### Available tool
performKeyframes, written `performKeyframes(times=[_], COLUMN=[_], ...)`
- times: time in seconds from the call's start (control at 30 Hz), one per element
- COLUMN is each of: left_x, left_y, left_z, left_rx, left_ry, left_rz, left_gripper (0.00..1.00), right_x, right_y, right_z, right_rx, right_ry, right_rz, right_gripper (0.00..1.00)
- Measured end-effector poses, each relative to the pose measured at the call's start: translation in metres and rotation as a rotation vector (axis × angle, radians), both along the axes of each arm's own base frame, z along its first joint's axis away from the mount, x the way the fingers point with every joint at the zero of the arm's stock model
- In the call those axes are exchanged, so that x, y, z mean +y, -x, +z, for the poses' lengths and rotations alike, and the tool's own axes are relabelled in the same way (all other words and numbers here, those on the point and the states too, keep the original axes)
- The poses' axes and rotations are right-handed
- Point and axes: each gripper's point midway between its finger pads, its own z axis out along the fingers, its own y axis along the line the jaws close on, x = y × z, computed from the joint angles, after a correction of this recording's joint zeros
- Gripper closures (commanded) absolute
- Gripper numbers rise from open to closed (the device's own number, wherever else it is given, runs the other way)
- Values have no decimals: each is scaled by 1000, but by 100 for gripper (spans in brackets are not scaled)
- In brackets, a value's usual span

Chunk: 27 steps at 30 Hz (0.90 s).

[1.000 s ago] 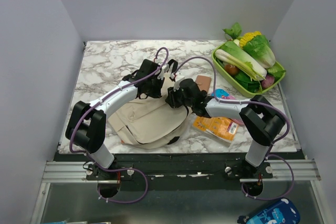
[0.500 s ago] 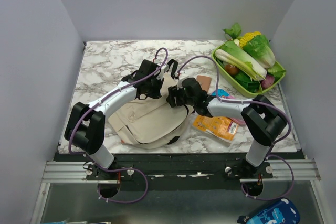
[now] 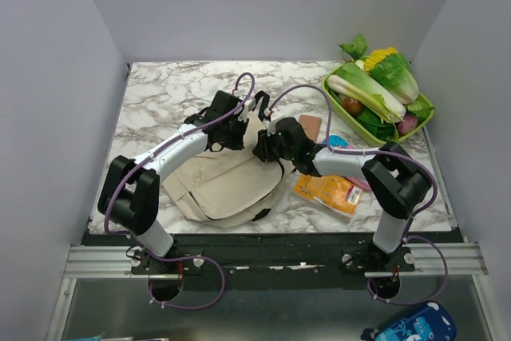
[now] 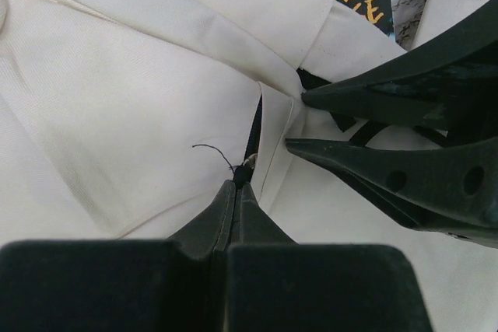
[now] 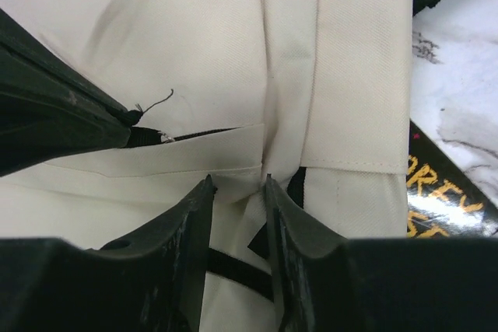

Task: Pack the student bag
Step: Unzip the student bag at the center of the board.

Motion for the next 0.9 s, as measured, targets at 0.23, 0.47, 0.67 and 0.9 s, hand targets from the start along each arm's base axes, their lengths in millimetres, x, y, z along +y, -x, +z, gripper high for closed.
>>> performKeyframes(times=[0.23, 0.47, 0.67, 0.9], left_x=[1, 3, 14, 40], left_y=[0, -1, -6, -8], left_z=[0, 0, 1, 4], left_rx=[3, -3, -10, -9], left_ry=[-2, -8, -37, -94], left_rz=[1, -3, 5, 22], left_gripper=[100, 100, 100, 100], right_x=[2, 2, 0, -9], right_y=[0, 1, 1, 3], right_z=[1, 0, -1, -6], right_rx=[10, 17, 16, 8], right_ry=[-15, -22, -25, -18], right_rz=[6, 0, -9, -40], right_gripper=[99, 99, 99, 99])
